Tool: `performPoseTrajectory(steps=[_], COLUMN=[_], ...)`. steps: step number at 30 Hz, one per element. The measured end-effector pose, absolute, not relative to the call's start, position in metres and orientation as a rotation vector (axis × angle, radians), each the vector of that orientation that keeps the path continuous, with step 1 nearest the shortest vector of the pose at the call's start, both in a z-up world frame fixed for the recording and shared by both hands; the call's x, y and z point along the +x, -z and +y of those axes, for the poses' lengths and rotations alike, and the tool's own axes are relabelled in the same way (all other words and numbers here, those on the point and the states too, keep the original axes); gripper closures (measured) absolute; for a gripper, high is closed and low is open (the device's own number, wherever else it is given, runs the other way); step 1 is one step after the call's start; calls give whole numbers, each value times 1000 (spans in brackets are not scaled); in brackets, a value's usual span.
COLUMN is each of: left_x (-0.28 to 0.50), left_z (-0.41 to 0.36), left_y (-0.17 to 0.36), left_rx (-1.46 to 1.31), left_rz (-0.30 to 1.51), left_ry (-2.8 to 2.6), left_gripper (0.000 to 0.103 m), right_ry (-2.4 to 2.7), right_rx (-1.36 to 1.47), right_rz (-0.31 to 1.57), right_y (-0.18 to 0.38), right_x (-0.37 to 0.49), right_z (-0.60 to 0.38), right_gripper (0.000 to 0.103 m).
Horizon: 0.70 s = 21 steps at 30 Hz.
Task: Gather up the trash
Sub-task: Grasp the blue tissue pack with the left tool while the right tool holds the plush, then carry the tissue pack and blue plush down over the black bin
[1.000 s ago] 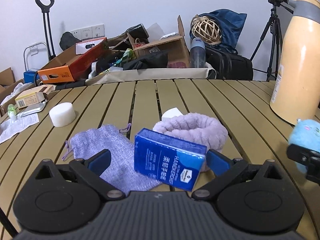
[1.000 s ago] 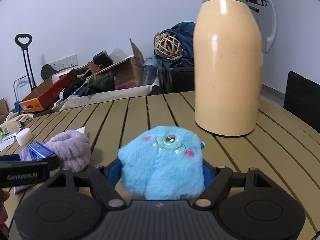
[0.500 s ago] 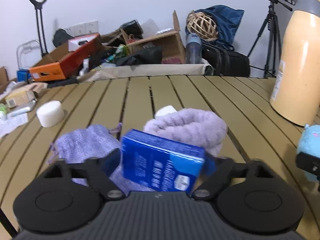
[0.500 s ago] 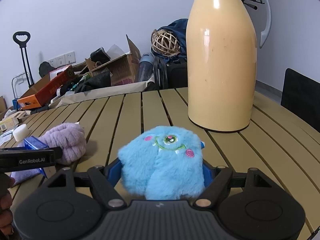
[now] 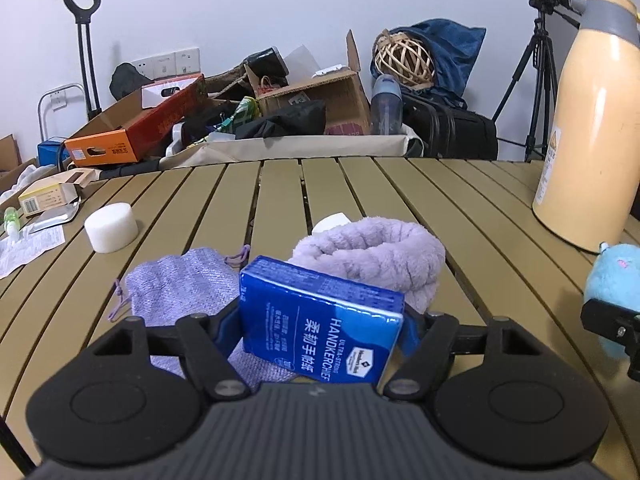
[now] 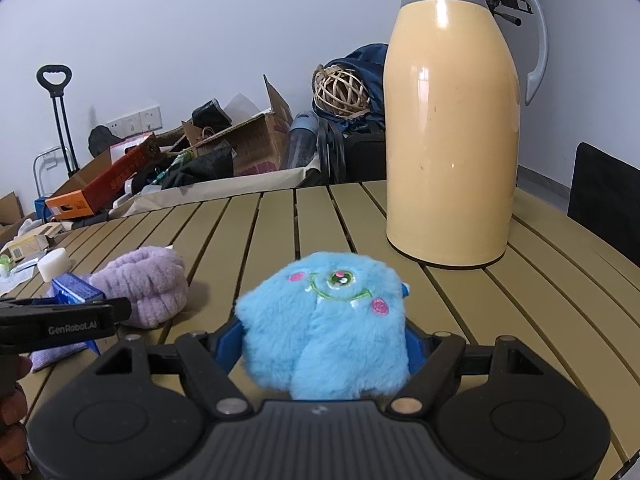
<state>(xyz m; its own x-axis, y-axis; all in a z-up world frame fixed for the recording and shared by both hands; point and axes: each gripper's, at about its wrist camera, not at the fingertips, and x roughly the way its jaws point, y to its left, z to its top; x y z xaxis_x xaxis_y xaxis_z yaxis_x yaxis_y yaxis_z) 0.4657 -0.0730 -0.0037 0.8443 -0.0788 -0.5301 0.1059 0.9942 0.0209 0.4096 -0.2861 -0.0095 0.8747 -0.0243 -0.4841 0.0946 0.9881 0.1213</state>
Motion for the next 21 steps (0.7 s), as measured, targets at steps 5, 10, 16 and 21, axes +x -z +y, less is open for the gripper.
performPoseTrajectory(steps=[5,10,16,21], left_x=[451,434,407,381], left_z=[-68,-61,-55,-51], left_y=[-5,-12,-20,-25], left_rx=[27,-15,-26,-31], left_rz=[531,525,482,442], left_ry=[100,91,81,75], left_gripper=[30,30,30,30], right_ry=[46,24,-1,-26], right_rx=[145,154,157,158], right_rz=[487,471,448,420], right_y=[7,3,-2,-7], right_x=[402,391,377,361], right_z=[-284,-282,-277,-272], right_gripper=[27,27,27,27])
